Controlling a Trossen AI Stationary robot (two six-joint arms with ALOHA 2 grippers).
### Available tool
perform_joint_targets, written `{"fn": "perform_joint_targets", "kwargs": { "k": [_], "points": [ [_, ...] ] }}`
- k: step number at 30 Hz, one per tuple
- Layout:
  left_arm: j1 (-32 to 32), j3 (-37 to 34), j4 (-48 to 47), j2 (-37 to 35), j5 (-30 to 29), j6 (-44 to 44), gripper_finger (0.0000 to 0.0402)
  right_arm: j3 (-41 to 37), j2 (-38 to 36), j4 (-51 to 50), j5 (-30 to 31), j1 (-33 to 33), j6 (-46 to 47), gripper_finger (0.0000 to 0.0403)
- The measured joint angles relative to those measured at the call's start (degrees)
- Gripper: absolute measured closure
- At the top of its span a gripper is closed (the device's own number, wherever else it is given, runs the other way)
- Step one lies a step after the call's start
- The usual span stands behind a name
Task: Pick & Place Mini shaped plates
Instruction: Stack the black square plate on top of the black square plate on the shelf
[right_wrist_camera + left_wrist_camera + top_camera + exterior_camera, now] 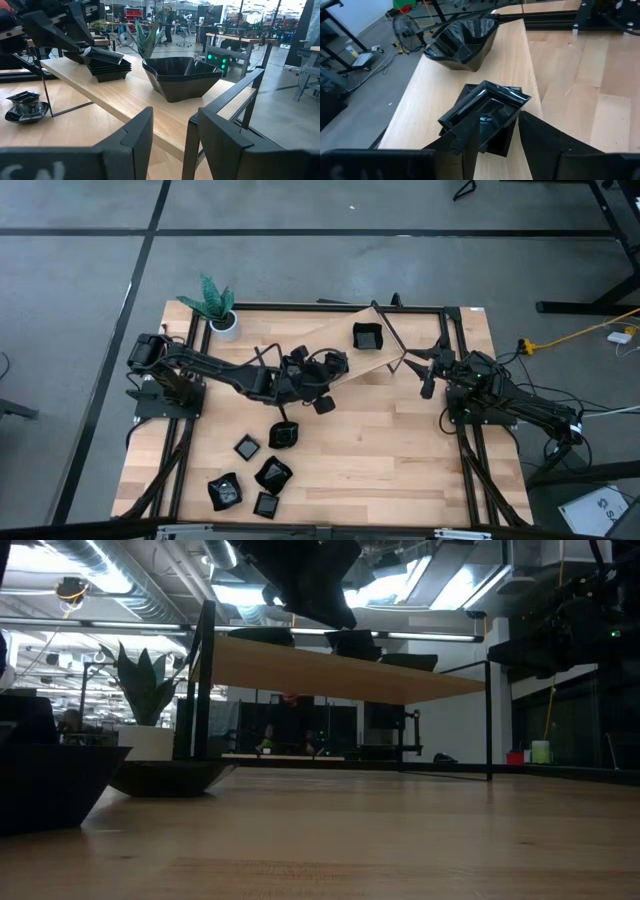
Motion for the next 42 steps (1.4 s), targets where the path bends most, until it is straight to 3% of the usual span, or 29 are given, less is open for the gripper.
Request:
{"fn": "perform_joint_targets", "kwargs": {
  "k": [9,32,42],
  "points": [
    [-0.05,0.00,0.74,-0.02,3.25,8.74,0.0271,0.00,0.00,0.00,0.00,-0.01,0.00,0.0249],
    [3.10,0.00,-2.17,-0.02,5.54,10.54,0.0277,0.00,0.00,0.00,0.02,0.00,0.00,0.0249],
    [3.15,0.00,-2.34,-0.02,10.31,13.47,0.0355,0.00,-0.02,0.00,0.00,0.00,0.00,0.0249]
  ]
}}
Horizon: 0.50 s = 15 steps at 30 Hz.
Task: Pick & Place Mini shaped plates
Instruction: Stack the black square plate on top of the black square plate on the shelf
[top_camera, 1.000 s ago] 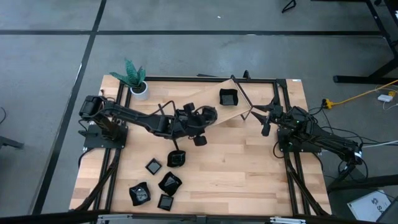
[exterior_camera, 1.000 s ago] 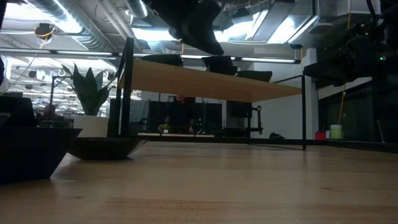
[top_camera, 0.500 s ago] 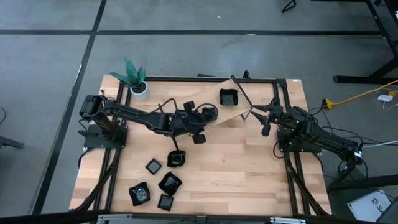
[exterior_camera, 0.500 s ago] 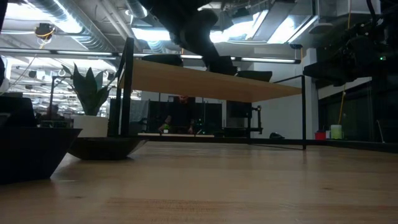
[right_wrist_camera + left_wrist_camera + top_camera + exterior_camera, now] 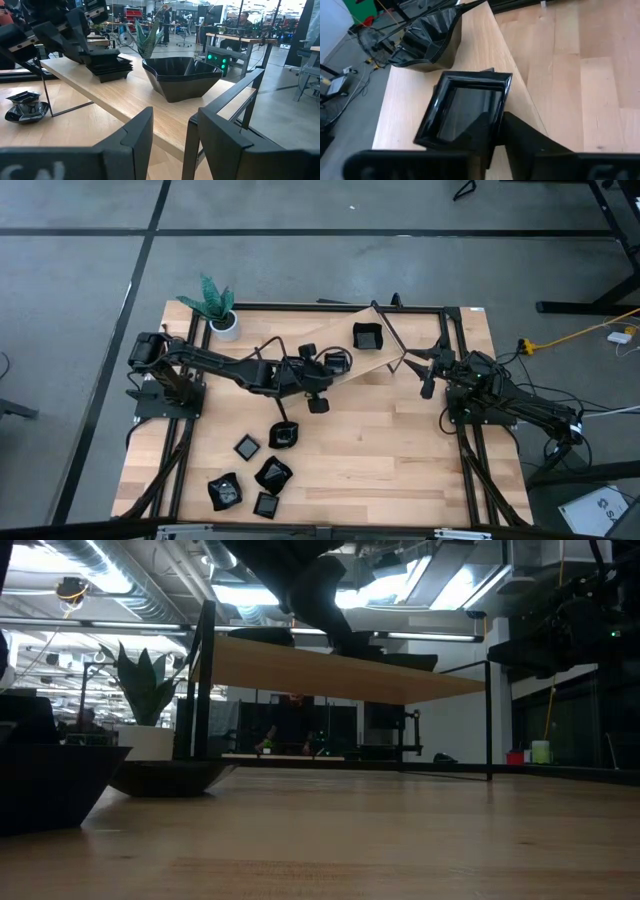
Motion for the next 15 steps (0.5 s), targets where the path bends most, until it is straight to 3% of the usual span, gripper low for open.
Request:
{"fn": "perform_joint_targets", "kwargs": {
  "k": [5,15],
  "points": [
    [0.02,0.00,0.73,0.00,-0.21,0.04,0.0395,0.00,0.00,0.00,0.01,0.00,0.00,0.0249],
    [-0.10,-0.02,4.74,0.07,-1.15,0.04,0.0398,0.00,0.00,0.00,0.01,-0.01,0.00,0.0249]
  ]
}}
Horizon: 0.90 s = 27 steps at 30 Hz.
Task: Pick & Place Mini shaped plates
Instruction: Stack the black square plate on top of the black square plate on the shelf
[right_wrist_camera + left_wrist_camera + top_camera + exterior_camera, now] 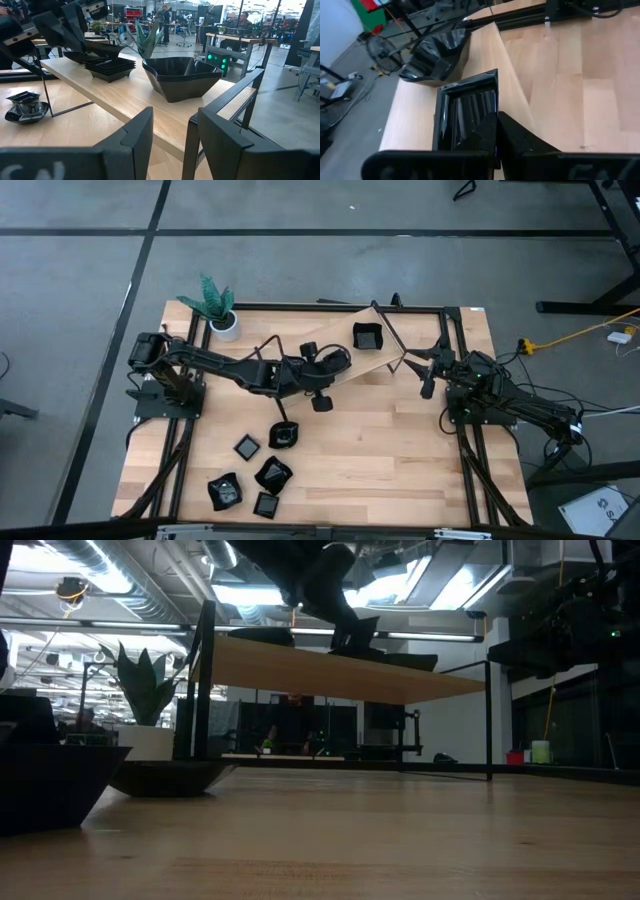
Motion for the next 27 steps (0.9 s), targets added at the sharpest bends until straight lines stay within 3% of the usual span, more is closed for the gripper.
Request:
{"fn": "perform_joint_targets", "kwargs": {
  "k": [5,18,27],
  "points": [
    [0.01,0.01,0.62,0.00,-3.97,-2.34,0.0398,0.00,-0.01,0.00,-0.01,0.01,0.00,0.0249],
    [0.01,0.01,0.81,0.00,-3.95,-11.88,0.0397,0.00,-0.01,0.00,-0.01,0.01,0.00,0.0249],
    [0.01,0.00,0.57,0.00,-3.67,-13.55,0.0392,0.00,0.00,0.00,0.01,-0.01,0.00,0.0249]
  ]
}}
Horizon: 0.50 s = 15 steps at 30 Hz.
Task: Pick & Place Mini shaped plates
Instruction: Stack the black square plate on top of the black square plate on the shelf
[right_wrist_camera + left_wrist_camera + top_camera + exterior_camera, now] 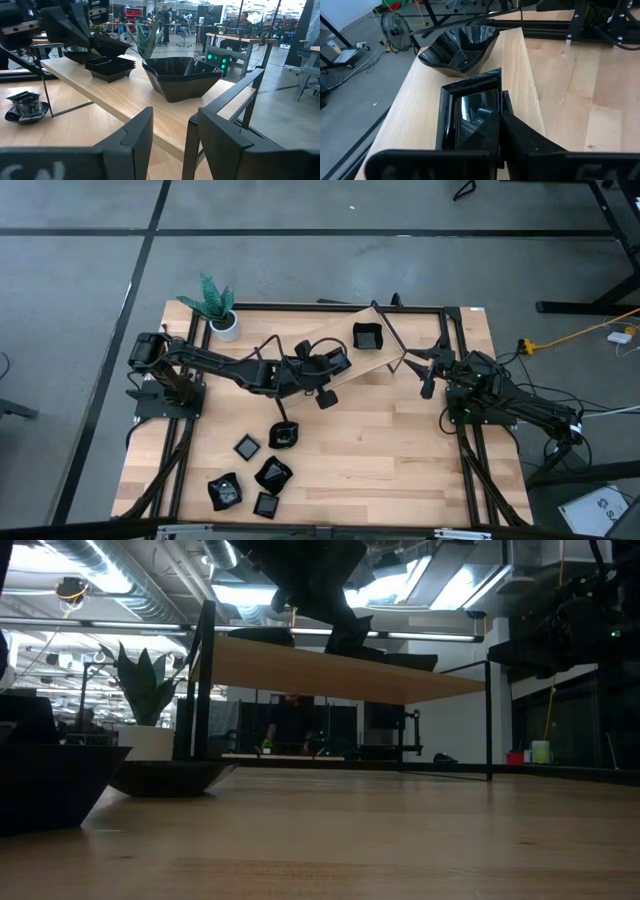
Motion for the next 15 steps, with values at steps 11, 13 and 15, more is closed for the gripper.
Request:
{"fn": "perform_joint_targets", "kwargs": {
  "k": [11,13,15],
  "points": [
    [0.11,0.02,0.00,0.00,-0.47,-0.04,0.0355,0.00,0.01,0.00,-0.02,0.02,0.00,0.0249],
    [0.11,0.02,0.00,0.00,-0.44,-0.04,0.0347,0.00,0.02,0.00,0.00,0.02,0.00,0.0249],
    [0.11,0.02,0.00,0.00,-0.44,-0.04,0.0340,0.00,0.00,0.00,0.00,0.00,0.00,0.0249]
  ]
}}
